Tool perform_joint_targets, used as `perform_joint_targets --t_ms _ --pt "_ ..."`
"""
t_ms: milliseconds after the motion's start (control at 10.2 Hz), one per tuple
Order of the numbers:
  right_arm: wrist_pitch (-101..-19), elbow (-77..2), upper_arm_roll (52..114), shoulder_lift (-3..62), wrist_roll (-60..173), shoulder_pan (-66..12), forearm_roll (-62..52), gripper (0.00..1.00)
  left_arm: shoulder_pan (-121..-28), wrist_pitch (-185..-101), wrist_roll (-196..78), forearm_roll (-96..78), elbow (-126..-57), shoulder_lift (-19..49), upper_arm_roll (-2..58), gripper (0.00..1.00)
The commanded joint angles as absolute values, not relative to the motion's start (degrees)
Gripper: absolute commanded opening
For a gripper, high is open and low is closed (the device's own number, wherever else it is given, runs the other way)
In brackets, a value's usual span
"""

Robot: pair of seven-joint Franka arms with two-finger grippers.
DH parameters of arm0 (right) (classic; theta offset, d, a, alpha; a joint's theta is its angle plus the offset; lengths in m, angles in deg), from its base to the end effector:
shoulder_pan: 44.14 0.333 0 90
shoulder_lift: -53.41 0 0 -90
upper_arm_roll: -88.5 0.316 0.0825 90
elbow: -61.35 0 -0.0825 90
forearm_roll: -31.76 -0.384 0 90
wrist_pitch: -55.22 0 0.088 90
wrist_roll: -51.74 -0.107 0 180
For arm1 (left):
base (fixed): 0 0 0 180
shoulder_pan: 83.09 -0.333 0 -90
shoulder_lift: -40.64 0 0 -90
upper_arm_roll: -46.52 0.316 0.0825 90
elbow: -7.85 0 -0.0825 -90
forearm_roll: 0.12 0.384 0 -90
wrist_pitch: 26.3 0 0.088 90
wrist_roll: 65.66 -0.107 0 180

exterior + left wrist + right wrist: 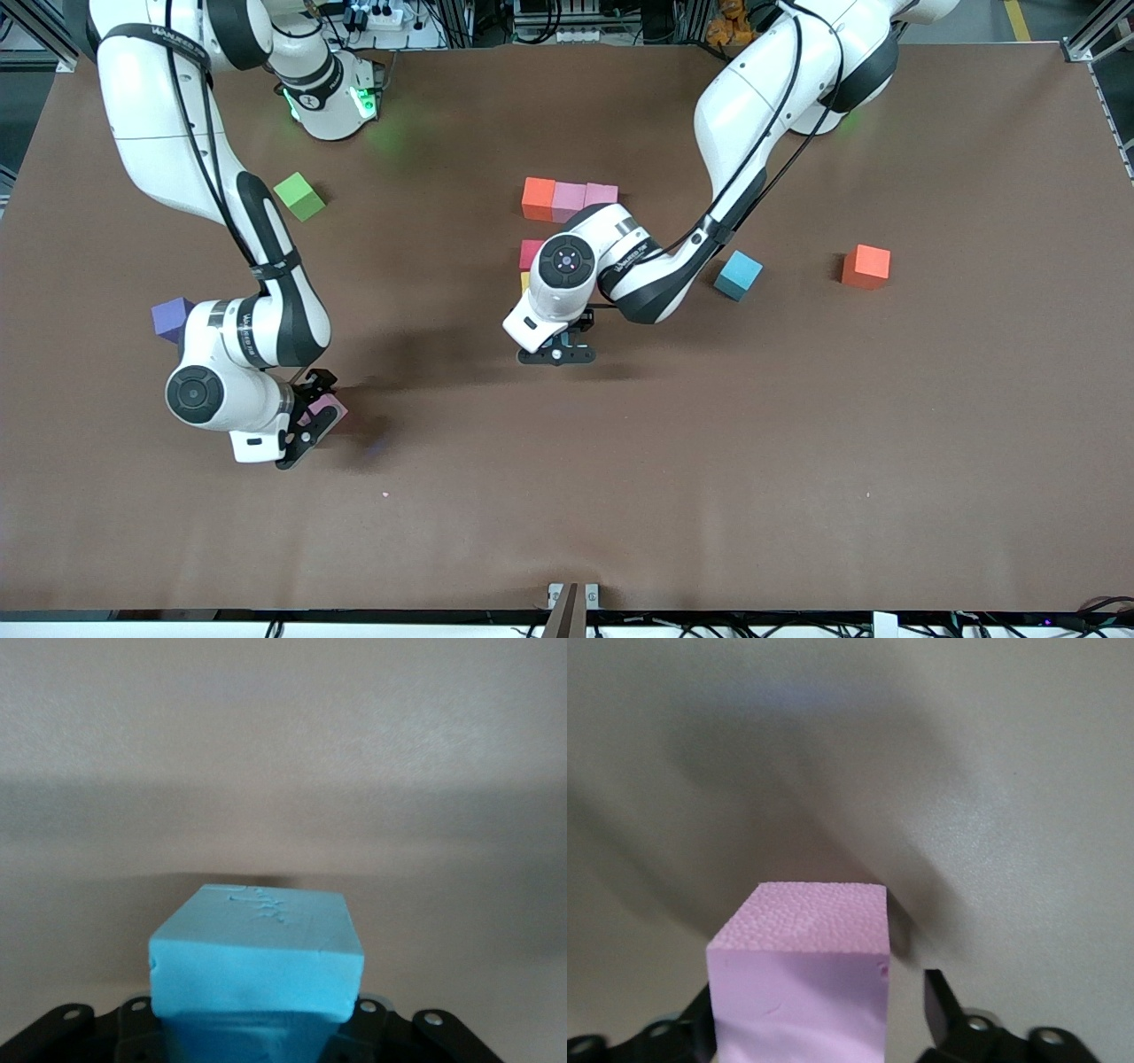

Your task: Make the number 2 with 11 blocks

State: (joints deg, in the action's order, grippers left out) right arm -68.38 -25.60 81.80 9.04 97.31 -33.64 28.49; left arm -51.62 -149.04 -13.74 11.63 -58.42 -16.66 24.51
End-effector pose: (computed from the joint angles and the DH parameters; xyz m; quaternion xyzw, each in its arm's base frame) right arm 0.6936 0.0602 0.1945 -0.9080 -0.4136 0.0671 0.0051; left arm 0.5330 -0.5534 0.2135 0.9970 0.0186 -0.0418 0.0631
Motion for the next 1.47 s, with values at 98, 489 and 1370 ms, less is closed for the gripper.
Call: perform_joint_targets --t_ms 98,489,1370 --pt "-69.1 -26.2 82.9 9.5 97.3 -34.6 28.6 0.17 -50.6 -149.8 -14.1 10.1 -56.8 -18.0 25.3 0.00" --pt "-68.2 -22.9 83.2 9.7 97.0 -33.4 28.6 0.17 -48.1 -150.8 -13.2 10.1 -56.9 -18.8 26.5 0.00" --pt "-67.9 -21.7 83.2 10.0 96.9 -31.6 28.6 0.20 -47.4 -152.4 -8.4 9.7 -56.9 -19.8 26.7 0.00"
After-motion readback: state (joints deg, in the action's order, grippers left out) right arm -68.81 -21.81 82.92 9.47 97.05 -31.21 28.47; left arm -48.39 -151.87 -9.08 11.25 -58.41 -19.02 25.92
